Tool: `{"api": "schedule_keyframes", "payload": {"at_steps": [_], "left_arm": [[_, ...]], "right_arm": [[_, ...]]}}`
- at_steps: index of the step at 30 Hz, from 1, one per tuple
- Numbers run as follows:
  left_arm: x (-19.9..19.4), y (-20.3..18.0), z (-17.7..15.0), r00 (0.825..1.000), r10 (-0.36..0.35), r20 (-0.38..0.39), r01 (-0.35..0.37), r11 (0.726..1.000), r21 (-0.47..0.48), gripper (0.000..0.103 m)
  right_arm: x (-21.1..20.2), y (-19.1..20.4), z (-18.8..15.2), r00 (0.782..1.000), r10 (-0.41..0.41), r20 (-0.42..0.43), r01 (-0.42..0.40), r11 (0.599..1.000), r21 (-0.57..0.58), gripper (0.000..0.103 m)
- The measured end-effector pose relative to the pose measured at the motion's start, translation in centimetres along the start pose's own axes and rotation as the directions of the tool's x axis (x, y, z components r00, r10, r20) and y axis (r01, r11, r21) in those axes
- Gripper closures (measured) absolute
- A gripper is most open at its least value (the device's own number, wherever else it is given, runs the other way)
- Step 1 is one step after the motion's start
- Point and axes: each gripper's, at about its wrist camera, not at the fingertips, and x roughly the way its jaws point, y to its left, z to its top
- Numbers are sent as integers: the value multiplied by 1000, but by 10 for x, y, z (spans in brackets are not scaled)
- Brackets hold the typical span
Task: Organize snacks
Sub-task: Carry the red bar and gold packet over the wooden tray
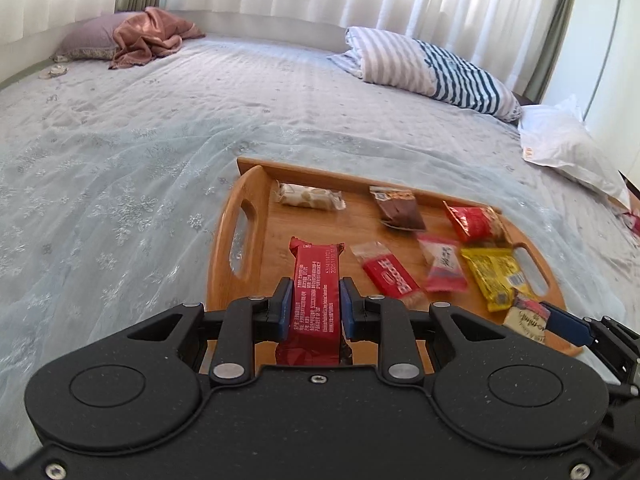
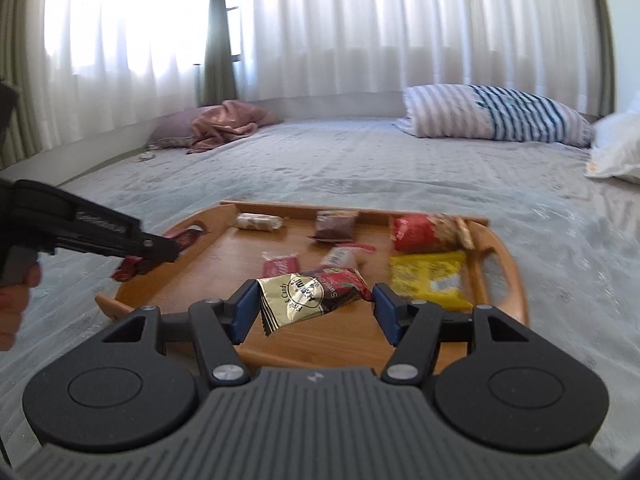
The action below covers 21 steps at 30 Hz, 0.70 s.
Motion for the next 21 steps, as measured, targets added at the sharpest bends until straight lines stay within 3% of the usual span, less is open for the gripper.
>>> {"api": "schedule_keyframes", "payload": {"at_steps": [8,12,21], "left_arm": [[46,8,27,999,26,-39,-28,999,-41,80],[66,11,35,998,27,-58,-30,998,-60,80],[94,11,36,996,34,-81,-39,997,-59,80]], "right_arm": [[47,14,13,992,114,-58,-117,992,-48,39],[66,26,17,983,165,-81,-175,977,-124,38],[95,34,20,969,182,-170,-208,966,-155,38]]}}
